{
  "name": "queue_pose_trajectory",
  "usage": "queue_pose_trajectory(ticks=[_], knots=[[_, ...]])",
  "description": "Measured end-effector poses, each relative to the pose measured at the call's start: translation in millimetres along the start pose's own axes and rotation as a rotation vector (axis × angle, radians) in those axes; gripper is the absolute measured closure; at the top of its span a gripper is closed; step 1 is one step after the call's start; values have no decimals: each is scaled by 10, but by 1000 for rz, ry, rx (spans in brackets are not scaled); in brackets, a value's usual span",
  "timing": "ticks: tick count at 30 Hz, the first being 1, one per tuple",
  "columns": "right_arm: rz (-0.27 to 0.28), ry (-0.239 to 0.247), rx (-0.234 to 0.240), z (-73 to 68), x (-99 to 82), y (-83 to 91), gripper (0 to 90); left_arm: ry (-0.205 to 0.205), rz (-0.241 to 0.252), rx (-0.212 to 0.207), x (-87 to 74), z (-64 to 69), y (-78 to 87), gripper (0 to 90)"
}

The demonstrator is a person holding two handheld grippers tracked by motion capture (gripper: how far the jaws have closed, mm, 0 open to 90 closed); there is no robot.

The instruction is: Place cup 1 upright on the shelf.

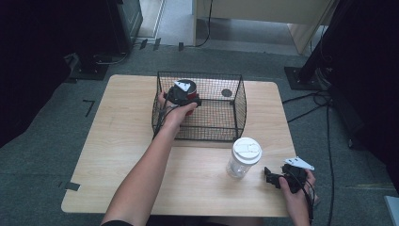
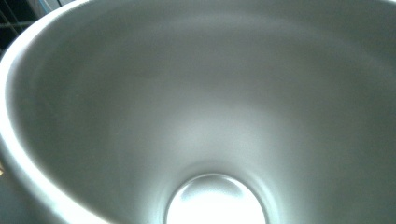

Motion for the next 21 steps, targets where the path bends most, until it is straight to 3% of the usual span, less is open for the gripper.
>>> queue_pose_trajectory(ticks=[4,9,21], knots=[[0,0,0,0,0,0,0,13,-28,-21,-20,-15,-6,80],[0,0,0,0,0,0,0,-2,-65,-14,-42,-2,-3,79],[0,0,0,0,0,0,0,-15,-40,4,-3,-2,40,0]])
Point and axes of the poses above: each handheld gripper's, and its own axes: y roughly backward along the jaws, x roughly out of its top, z roughly to its right, the point moved 3 cm from there along -y, roughly forward along the jaws, and after that the axes turned 12 degrees about -y, right-handed, at the moved point
